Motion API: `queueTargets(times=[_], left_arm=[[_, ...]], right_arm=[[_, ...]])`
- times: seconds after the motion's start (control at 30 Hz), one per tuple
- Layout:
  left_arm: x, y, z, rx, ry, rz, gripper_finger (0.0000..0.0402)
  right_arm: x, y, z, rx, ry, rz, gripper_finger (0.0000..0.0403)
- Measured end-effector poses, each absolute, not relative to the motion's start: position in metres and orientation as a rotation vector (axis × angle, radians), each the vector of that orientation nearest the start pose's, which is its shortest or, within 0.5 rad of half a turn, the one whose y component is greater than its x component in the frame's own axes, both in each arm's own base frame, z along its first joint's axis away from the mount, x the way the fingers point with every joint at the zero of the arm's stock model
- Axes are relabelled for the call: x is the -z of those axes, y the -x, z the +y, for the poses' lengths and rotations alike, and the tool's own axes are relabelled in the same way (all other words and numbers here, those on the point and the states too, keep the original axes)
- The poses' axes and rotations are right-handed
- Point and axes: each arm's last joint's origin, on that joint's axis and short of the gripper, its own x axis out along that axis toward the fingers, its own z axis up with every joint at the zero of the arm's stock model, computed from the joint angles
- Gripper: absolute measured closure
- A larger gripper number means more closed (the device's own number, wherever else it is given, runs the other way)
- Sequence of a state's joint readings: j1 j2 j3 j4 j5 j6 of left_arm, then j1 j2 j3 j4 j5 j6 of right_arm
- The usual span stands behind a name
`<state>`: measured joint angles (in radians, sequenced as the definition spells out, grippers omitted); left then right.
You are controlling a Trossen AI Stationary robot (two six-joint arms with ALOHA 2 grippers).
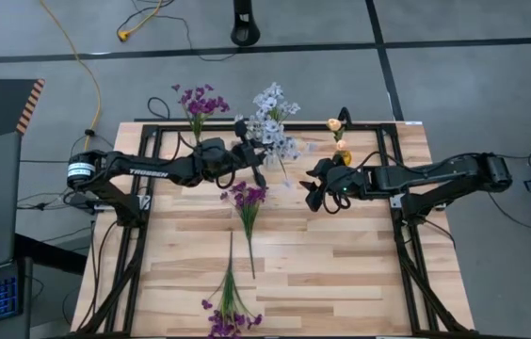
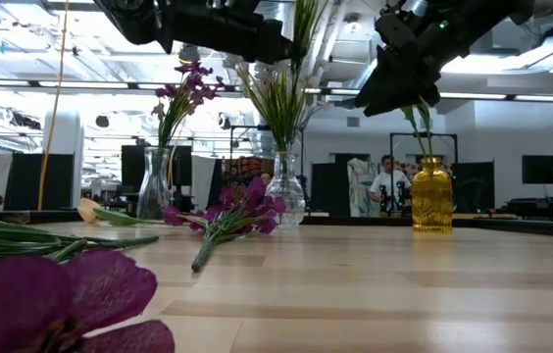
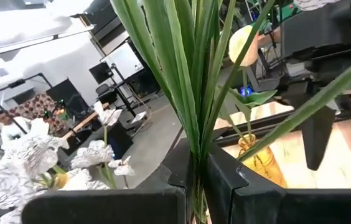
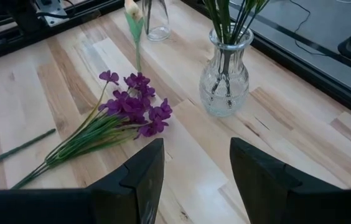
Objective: Sort flowers into vase by color
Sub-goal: Put the left white flowers into the right transparent vase
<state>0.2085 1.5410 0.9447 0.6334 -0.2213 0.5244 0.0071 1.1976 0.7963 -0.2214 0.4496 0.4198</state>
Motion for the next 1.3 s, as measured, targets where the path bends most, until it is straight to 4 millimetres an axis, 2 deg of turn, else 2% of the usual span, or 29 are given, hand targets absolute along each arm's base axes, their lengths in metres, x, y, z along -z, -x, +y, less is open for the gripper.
queueTargets(times=[0.17,0.4,0.83,1.3], left_arm=[[-0.281,-0.338,0.08,-0.407,-0.519,0.06,0.0391],[-0.266,-0.345,0.083,-0.437,-0.556,0.11,0.0391],[-0.265,-0.344,0.089,-0.485,-0.46,0.116,0.0391],[-0.256,-0.341,0.095,-0.521,-0.431,0.207,0.0391]], right_arm=[[-0.254,-0.249,-0.011,0.547,-0.258,0.51,0.0194],[-0.256,-0.251,-0.01,0.541,-0.265,0.482,0.0194],[-0.256,-0.25,-0.01,0.545,-0.263,0.482,0.0194],[-0.256,-0.251,-0.009,0.541,-0.262,0.482,0.0194]])
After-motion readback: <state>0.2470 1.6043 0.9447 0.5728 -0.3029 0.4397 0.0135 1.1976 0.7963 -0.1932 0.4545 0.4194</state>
